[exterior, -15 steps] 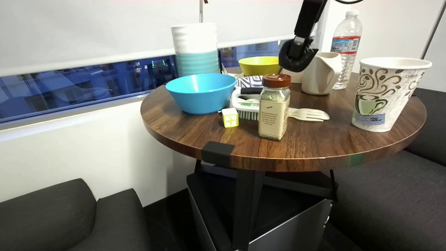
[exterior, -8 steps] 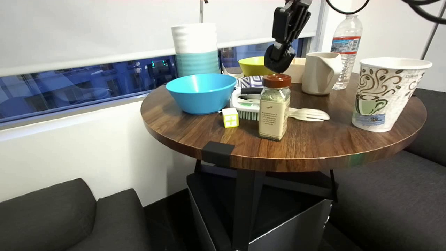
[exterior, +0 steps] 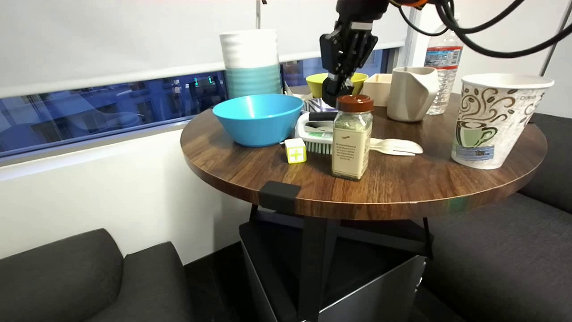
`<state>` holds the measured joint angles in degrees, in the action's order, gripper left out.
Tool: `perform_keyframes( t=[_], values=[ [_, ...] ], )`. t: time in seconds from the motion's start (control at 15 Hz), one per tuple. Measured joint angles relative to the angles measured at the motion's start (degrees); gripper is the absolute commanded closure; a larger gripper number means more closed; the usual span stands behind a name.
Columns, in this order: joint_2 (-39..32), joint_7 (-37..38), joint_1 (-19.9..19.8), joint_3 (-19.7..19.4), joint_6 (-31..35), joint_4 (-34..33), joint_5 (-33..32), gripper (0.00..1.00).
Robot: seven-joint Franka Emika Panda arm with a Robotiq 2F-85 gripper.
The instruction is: Put the black object into the striped bowl and put black object into the white cup
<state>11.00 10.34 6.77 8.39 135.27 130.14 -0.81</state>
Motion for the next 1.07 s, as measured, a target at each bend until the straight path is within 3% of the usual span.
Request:
perform_keyframes(
  t=[0.2, 0.27, 0.4, 0.53, 0.6, 0.73, 1.07],
  values=[
    [-1.4, 3.1, -0.2, -0.1, -0.3, -1.6, -0.6, 0.18],
    [-1.5, 4.2, -0.3, -0.1, -0.4, -1.9, -1.1, 0.37],
    [-1.4, 6.1, -0.3, 0.0, -0.8, -2.6, -2.3, 0.22],
    [-1.4, 6.6, -0.3, 0.1, -1.1, -2.9, -2.5, 0.18],
    [-1.4, 6.6, -0.3, 0.1, -1.1, -2.9, -2.6, 0.04],
    [-1.4, 6.7, -0.3, 0.1, -1.1, -2.9, -2.6, 0.00],
    [-2.6, 7.9, -2.5, -2.3, -0.2, -2.8, -1.8, 0.00]
  ],
)
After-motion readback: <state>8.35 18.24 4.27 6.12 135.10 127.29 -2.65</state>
